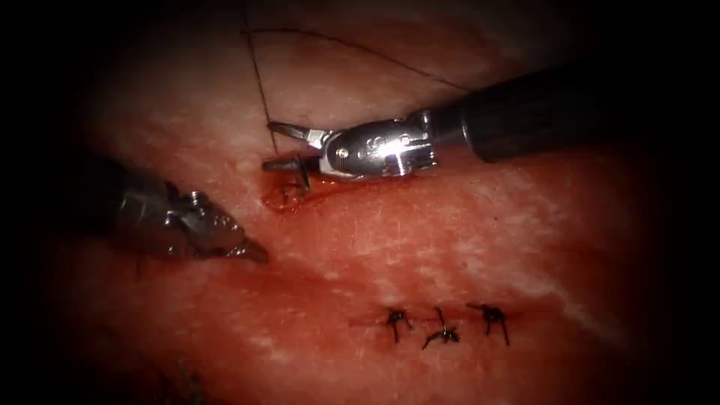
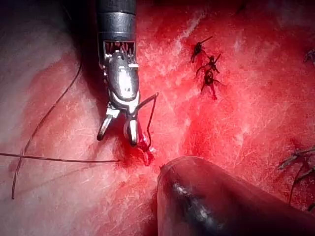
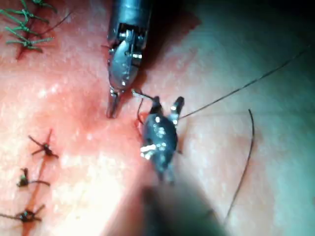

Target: Wound Closure

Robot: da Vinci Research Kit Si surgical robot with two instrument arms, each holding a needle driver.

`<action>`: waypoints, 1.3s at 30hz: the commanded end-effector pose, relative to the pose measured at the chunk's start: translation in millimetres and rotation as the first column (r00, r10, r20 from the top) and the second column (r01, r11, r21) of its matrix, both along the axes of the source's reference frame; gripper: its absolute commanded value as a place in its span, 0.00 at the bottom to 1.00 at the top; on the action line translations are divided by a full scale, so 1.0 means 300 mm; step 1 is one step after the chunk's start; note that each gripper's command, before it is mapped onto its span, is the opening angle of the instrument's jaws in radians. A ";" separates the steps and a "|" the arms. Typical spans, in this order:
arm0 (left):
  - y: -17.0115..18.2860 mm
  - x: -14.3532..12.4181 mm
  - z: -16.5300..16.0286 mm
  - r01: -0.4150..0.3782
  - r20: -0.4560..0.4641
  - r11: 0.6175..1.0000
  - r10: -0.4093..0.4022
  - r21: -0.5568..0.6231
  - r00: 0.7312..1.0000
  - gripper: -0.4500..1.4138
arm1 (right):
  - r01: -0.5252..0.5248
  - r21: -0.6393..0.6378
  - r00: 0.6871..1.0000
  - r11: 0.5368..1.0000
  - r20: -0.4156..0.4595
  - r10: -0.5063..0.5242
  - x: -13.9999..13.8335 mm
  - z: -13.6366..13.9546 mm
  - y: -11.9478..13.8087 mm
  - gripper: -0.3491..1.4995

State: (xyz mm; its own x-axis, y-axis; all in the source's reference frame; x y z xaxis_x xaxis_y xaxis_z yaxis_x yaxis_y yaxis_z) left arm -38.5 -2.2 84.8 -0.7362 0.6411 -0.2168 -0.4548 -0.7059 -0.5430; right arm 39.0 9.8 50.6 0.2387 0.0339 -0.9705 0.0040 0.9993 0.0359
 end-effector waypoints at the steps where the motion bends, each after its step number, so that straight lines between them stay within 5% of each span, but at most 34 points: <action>1: -0.003 -0.0016 0.002 -0.002 0.000 1.000 0.002 0.003 1.000 0.00 | 0.001 0.005 1.000 1.000 -0.002 -0.001 0.0020 -0.0002 -0.0016 0.73; 11: -0.002 -0.0015 0.002 -0.003 0.001 1.000 0.003 0.003 1.000 0.00 | 0.053 -0.021 0.998 0.998 -0.034 -0.054 0.0001 -0.0030 -0.0034 0.79; 29: -0.002 -0.0021 0.003 -0.003 0.001 1.000 0.003 0.001 1.000 0.00 | 0.106 -0.153 0.991 0.983 -0.064 -0.117 -0.0026 -0.0038 -0.0056 0.64; 39: -0.003 -0.0022 0.003 -0.004 0.001 1.000 0.004 0.001 1.000 0.01 | 0.231 -0.257 0.973 0.938 0.042 -0.228 -0.0006 -0.0136 -0.0095 0.63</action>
